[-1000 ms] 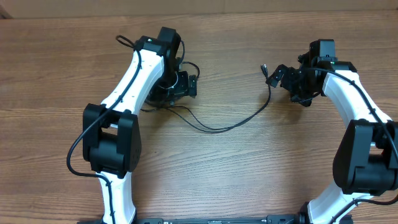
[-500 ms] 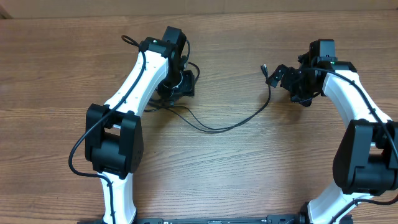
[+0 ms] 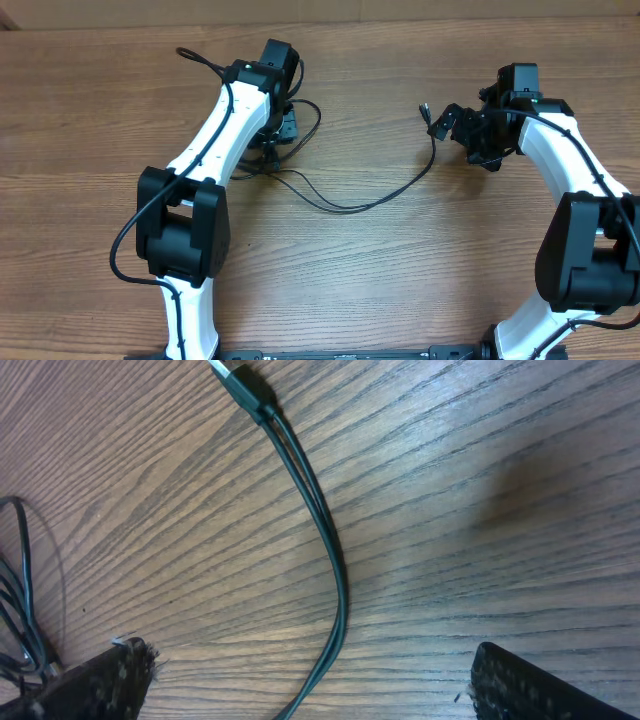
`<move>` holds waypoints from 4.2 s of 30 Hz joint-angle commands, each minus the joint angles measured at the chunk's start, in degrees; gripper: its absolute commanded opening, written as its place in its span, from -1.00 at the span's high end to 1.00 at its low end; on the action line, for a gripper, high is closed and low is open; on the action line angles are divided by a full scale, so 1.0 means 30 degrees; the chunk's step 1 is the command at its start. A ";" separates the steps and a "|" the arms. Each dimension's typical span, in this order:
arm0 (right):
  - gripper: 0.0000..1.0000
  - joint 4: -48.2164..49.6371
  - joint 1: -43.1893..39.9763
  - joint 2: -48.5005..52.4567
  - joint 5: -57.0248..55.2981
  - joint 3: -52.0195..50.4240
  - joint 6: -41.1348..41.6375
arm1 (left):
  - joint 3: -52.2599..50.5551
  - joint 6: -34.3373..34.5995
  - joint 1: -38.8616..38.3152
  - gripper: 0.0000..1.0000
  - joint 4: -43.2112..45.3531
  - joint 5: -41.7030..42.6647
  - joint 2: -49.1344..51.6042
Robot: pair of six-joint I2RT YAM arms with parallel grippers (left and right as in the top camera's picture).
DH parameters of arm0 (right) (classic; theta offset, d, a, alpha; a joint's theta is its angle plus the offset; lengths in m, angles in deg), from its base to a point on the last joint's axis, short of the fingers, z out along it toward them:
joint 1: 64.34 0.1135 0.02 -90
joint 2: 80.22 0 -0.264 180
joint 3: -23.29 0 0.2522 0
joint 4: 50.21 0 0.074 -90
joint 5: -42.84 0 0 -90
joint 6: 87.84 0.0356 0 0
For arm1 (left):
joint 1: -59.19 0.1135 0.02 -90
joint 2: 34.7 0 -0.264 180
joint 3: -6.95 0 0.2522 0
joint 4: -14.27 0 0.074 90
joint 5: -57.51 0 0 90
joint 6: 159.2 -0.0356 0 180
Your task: Untangle cables
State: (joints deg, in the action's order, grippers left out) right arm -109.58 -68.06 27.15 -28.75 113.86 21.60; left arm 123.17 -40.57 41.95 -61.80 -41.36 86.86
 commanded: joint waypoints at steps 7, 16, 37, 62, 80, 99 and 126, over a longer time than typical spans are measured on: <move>-1.00 0.0095 -0.0015 -0.0146 -0.0204 0.0153 -0.0146 | -0.1370 0.1435 0.0488 0.27 -0.0313 0.1253 -0.0306; -1.00 0.0095 -0.0015 -0.0146 -0.0204 0.0153 -0.0146 | -0.4459 0.3257 0.0488 0.42 -0.0335 0.2135 -0.0306; -1.00 0.0095 -0.0015 -0.0146 -0.0204 0.0153 -0.0146 | -0.1166 -0.0197 0.0750 0.92 -0.2157 0.2827 -0.0860; -1.00 0.0095 -0.0015 -0.0146 -0.0204 0.0153 -0.0146 | 1.1934 -0.4626 0.0612 0.92 -0.1457 0.5428 -0.8029; -1.00 0.0095 -0.0015 -0.0146 -0.0204 0.0153 -0.0146 | 1.1861 -0.9959 0.0350 0.92 -0.5275 1.3340 -0.6441; -1.00 0.0095 -0.0015 -0.0146 -0.0204 0.0153 -0.0146 | 1.1861 -0.9457 -0.5625 0.91 -1.1438 1.3165 0.4452; -1.00 0.0095 -0.0015 -0.0146 -0.0204 0.0153 -0.0146 | 1.1861 -0.8386 -0.9850 0.92 -0.8976 1.2473 0.5952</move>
State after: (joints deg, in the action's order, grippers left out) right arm -109.55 -68.06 27.15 -28.79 113.86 21.60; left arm 158.64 -66.17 15.33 -89.97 -5.05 104.41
